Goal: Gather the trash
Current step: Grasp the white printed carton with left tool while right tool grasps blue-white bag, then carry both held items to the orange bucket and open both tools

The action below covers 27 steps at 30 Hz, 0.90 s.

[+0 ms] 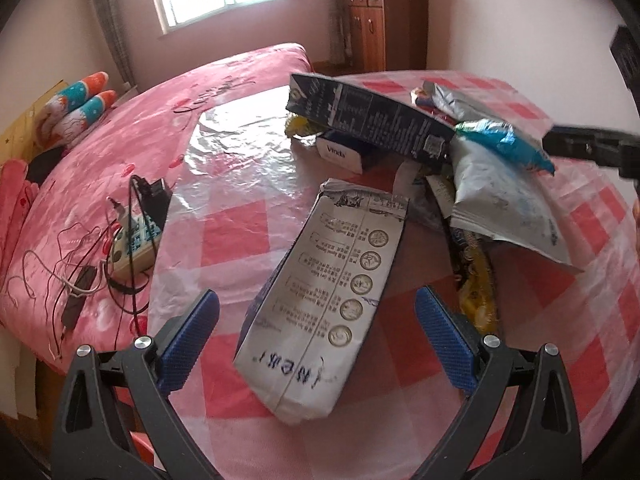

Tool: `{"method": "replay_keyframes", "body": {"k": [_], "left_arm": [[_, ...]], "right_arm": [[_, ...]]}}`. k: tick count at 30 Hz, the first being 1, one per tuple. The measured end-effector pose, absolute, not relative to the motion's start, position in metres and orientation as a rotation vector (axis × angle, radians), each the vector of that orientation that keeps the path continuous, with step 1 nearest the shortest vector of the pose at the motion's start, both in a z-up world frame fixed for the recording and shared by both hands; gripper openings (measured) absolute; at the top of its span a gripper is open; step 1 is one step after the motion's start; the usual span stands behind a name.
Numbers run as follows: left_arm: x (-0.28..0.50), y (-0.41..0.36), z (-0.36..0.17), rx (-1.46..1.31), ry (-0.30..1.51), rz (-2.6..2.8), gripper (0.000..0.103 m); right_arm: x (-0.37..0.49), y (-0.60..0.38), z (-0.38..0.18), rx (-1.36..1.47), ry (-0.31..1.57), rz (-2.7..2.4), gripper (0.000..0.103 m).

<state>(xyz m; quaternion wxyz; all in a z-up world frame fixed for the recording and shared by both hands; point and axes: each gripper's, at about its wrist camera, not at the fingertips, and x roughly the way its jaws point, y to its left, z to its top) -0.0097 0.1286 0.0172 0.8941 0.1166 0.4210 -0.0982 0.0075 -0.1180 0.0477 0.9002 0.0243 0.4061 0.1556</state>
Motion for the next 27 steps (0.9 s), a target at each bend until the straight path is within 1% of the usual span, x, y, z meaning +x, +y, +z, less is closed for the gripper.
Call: {"method": "replay_keyframes", "body": {"k": [1,2,3,4,5,6,12,13,14,17,18,20,27], "left_arm": [[-0.007,0.127,0.015,0.252,0.877,-0.205,0.097],[-0.006,0.125,0.014,0.260,0.880,-0.205,0.093],[-0.003,0.124,0.013,0.264,0.885,-0.206,0.089],[-0.001,0.124,0.012,0.263,0.892,-0.204,0.081],[0.001,0.124,0.011,0.257,0.899,-0.200,0.075],[0.003,0.125,0.010,0.245,0.905,-0.194,0.074],[0.005,0.124,0.010,0.210,0.894,-0.178,0.069],[0.005,0.124,0.010,0.206,0.892,-0.176,0.068],[0.005,0.124,0.010,0.198,0.891,-0.175,0.067],[0.003,0.127,0.012,0.147,0.885,-0.173,0.063],[0.003,0.128,0.013,0.137,0.884,-0.173,0.063],[-0.001,0.128,0.013,0.107,0.883,-0.173,0.063],[-0.015,0.130,0.015,0.021,0.879,-0.189,0.062]], "right_arm": [[0.012,-0.118,0.046,0.046,0.844,0.332,0.083],[0.016,-0.118,0.045,0.045,0.852,0.349,0.083],[0.020,-0.117,0.042,0.041,0.862,0.364,0.083],[0.025,-0.116,0.039,0.032,0.868,0.371,0.083],[0.028,-0.115,0.037,0.024,0.873,0.379,0.083],[0.031,-0.114,0.035,0.022,0.876,0.390,0.083],[0.040,-0.104,0.024,-0.022,0.886,0.433,0.083],[0.041,-0.105,0.024,-0.009,0.886,0.441,0.081],[0.042,-0.106,0.024,-0.001,0.888,0.447,0.076],[0.040,-0.106,0.025,0.009,0.893,0.443,0.071],[0.039,-0.108,0.025,0.021,0.897,0.437,0.065],[0.035,-0.111,0.025,0.039,0.902,0.432,0.059],[0.015,-0.113,0.031,0.070,0.913,0.382,0.049]]}}
